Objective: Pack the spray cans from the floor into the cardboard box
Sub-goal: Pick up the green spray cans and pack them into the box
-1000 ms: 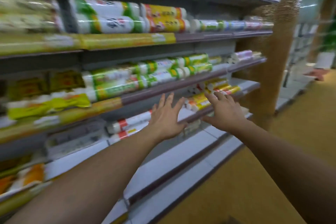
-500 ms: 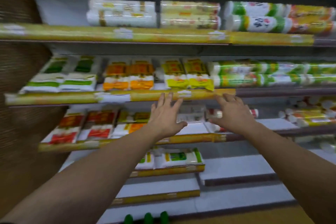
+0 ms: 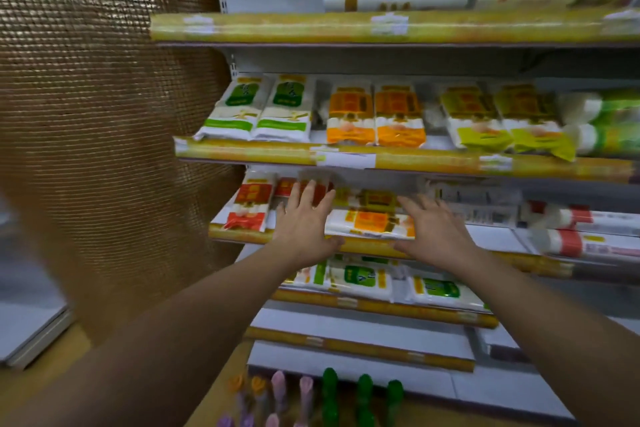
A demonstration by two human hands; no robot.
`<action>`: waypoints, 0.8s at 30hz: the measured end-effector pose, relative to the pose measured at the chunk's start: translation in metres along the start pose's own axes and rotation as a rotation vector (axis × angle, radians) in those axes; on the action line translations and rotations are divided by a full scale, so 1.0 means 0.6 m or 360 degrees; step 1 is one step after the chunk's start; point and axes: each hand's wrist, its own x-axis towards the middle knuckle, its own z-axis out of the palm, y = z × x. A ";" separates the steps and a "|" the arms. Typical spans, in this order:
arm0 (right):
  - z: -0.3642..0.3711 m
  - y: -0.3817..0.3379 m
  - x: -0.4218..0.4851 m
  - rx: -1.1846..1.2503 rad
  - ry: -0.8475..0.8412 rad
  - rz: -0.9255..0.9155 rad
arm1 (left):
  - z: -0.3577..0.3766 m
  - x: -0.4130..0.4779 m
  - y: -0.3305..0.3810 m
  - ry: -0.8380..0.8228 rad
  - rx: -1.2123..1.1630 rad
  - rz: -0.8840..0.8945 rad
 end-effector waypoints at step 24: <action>0.536 0.023 0.029 0.0244 -0.0861 -0.0294 | 0.505 -0.071 -0.029 -0.0693 -0.0154 -0.0448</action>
